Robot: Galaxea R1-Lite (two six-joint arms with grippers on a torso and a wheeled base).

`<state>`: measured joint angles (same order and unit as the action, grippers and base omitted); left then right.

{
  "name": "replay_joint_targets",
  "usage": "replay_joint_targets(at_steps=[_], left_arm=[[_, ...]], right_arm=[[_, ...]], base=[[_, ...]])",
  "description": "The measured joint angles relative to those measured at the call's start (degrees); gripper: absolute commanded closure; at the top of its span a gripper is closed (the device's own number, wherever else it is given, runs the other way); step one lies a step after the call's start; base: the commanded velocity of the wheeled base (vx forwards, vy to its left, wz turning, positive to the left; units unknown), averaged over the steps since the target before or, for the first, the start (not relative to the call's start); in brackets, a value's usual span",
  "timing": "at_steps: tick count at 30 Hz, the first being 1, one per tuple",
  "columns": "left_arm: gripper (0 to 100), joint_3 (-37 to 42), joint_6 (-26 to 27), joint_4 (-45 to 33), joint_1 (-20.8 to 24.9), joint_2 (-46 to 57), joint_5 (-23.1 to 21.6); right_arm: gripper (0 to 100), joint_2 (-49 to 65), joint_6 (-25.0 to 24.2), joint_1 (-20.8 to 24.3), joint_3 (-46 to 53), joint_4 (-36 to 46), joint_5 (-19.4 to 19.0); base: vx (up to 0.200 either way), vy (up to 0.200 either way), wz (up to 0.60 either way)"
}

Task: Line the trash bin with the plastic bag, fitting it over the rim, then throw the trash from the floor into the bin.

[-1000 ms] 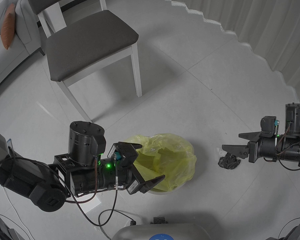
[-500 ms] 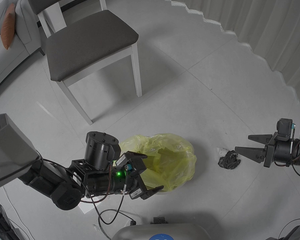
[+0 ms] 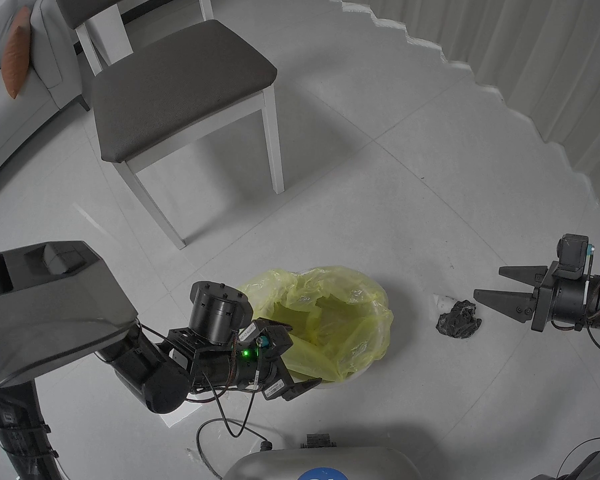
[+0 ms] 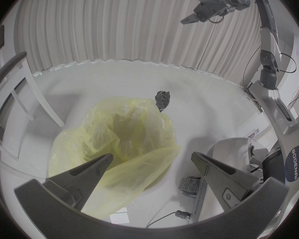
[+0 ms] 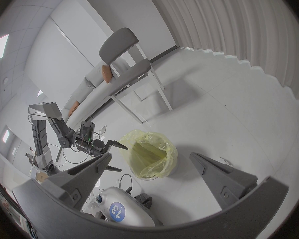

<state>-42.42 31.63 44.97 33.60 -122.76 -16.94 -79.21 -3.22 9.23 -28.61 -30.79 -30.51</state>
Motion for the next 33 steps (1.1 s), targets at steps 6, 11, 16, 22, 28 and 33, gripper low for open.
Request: replay_joint_targets(at_steps=[6, 11, 16, 22, 28, 33], left_arm=[[0, -2.11, -0.18, 1.50, -0.41, -3.27, -0.89], [0, -3.77, -0.27, 1.66, -0.41, -5.44, -1.26], [0, -4.32, -0.38, 1.66, -0.41, -6.86, -1.34], [0, -4.82, -0.71, 1.77, -1.29, -8.17, -1.39], [100, -5.84, -0.71, 1.77, -1.99, -9.30, -1.44], [100, -6.44, -1.29, 1.78, -1.79, -9.81, -1.39]], right_arm=[[0, -0.02, 0.05, -0.46, 0.06, 0.01, -0.44], [0, -0.05, 0.05, -0.59, 0.04, -0.02, -0.49], [0, -0.06, 0.05, -0.74, -0.05, -0.02, -0.44], [0, -0.06, 0.07, -1.11, -0.07, 0.00, -0.46], [0, -0.09, 0.07, -1.27, -0.05, -0.02, -0.57], [0, -0.24, 0.10, -1.40, 0.01, -0.02, -0.66]], base=[[0.000, 0.000, 0.00], [0.000, 0.000, 0.00], [0.000, 0.000, 0.00], [0.000, 0.000, 0.00], [0.000, 0.000, 0.00], [0.000, 0.000, 0.00]])
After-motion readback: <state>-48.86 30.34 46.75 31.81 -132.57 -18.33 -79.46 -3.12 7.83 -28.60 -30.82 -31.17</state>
